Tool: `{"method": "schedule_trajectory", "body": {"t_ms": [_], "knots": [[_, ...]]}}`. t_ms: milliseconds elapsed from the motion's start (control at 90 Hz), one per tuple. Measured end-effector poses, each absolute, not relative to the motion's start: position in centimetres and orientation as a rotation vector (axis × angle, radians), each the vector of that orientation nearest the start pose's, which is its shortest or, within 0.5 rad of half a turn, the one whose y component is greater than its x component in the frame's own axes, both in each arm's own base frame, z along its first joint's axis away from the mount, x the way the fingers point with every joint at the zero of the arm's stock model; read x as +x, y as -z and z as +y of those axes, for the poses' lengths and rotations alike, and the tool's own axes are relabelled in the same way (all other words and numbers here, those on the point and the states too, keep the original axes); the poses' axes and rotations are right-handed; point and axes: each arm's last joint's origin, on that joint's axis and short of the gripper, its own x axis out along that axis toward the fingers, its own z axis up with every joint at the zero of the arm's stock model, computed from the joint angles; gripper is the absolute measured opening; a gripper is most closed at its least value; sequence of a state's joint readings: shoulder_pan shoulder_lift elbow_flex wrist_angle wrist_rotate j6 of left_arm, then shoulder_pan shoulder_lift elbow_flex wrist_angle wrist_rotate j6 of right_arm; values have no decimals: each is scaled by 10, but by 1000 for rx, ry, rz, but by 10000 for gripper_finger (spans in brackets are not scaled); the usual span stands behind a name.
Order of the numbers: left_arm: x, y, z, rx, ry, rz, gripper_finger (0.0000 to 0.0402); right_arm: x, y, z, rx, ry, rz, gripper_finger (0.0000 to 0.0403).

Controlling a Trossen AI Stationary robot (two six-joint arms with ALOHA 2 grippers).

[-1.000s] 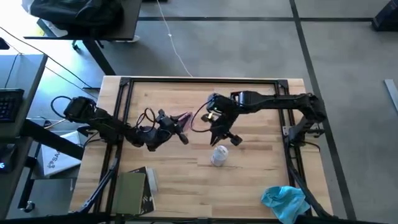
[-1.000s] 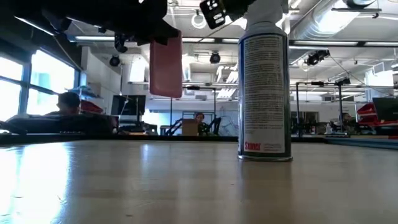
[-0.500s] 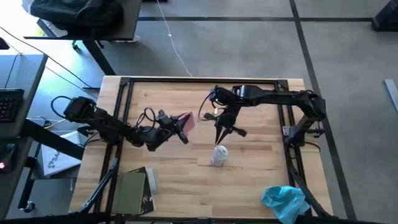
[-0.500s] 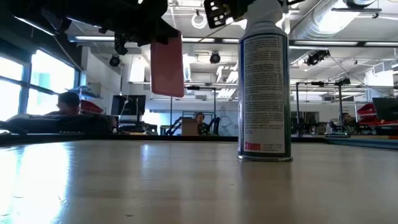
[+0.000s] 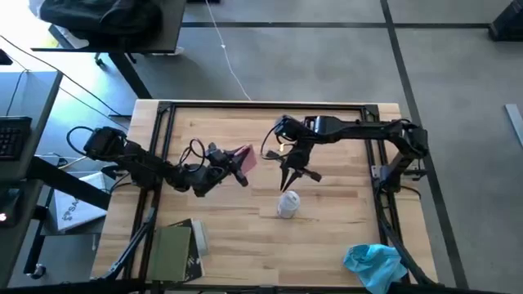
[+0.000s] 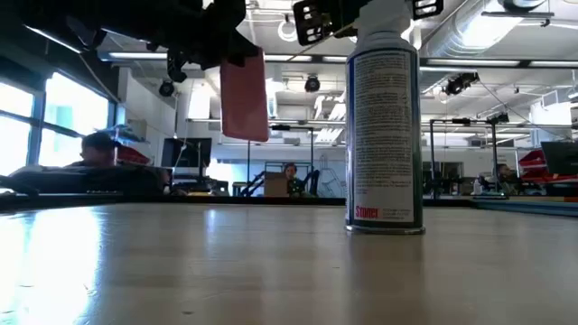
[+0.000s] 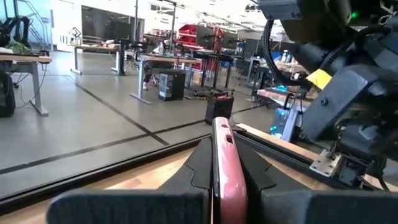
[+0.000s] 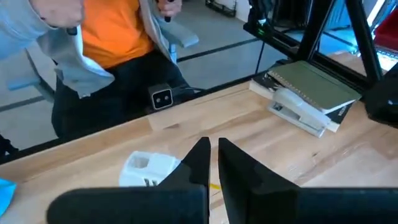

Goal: Apply microfiber cloth
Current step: Spray the pink cellphone using the spray bottle

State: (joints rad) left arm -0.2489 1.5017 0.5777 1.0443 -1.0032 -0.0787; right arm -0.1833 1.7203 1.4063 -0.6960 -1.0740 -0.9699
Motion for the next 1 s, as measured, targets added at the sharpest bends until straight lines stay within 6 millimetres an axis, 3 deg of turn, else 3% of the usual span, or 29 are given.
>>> {"method": "schedule_trajectory", "body": {"t_ms": [767, 1000], "knots": [[278, -217, -46, -185, -738, -140, 8, 346, -268, -35, -251, -1123, 424, 0], [286, -198, -47, -287, -732, -142, 8, 345, -268, -33, -249, -1117, 455, 0]]}}
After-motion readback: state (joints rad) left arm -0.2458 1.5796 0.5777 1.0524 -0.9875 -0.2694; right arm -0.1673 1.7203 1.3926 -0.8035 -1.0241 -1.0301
